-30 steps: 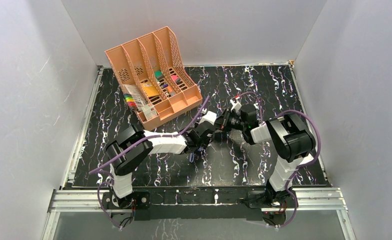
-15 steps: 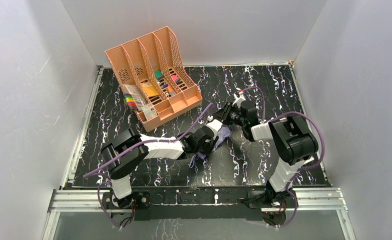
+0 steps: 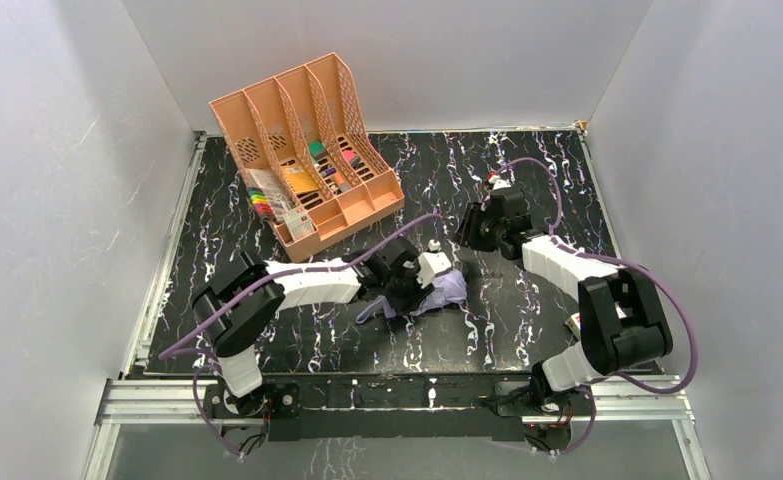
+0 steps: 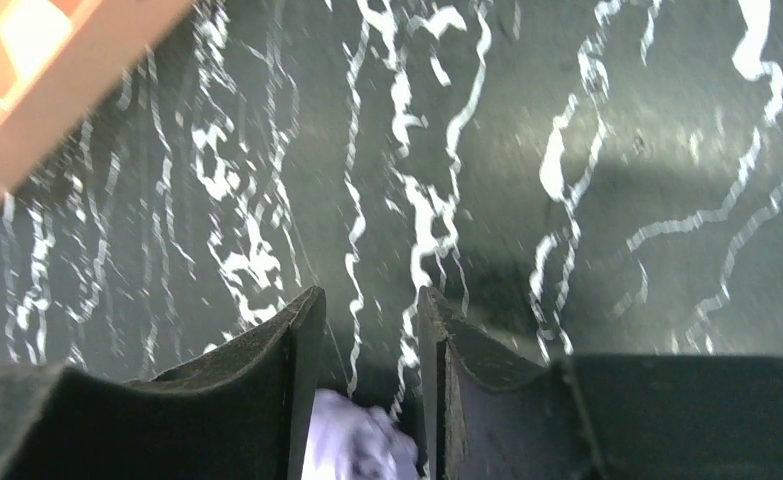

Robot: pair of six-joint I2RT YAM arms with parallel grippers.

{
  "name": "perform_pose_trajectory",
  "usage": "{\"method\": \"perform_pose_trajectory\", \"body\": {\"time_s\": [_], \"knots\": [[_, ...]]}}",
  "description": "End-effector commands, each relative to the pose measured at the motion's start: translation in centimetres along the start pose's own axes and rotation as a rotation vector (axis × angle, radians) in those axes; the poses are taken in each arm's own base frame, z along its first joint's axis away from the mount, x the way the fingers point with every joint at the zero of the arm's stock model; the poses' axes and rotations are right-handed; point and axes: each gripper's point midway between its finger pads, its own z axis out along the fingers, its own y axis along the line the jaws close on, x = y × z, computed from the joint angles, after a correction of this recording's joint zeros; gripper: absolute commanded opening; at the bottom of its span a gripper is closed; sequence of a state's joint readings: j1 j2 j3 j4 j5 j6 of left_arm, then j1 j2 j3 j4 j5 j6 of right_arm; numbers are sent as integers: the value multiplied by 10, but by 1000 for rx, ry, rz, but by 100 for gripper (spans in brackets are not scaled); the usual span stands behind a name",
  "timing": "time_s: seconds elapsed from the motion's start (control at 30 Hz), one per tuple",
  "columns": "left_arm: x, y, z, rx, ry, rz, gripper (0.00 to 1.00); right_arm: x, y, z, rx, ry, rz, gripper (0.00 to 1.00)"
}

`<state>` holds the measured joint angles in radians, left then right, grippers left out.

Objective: Put away the umbrella

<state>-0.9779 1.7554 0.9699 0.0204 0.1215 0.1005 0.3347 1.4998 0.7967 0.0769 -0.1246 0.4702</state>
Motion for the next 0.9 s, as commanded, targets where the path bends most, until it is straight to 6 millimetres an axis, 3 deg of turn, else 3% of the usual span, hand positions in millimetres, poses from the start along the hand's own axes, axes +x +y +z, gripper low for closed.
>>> {"method": "perform_pose_trajectory", "body": {"time_s": [0.0, 0.23, 0.4, 0.53, 0.63, 0.87], "knots": [[53, 19, -16, 73, 233, 51, 38, 21, -23, -31, 128, 100, -65, 49], [15, 45, -48, 8, 76, -61, 69, 23, -40, -53, 243, 133, -81, 52], [8, 48, -78, -52, -45, -200, 74, 32, -43, -50, 245, 205, -111, 53], [15, 50, -96, -120, -107, -349, 73, 37, -45, -47, 242, 239, -125, 53], [32, 62, -105, -229, -122, -474, 68, 41, -39, -43, 215, 256, -139, 53], [78, 80, -103, -437, -70, -710, 29, 61, -31, -34, 209, 315, -176, 52]]}}
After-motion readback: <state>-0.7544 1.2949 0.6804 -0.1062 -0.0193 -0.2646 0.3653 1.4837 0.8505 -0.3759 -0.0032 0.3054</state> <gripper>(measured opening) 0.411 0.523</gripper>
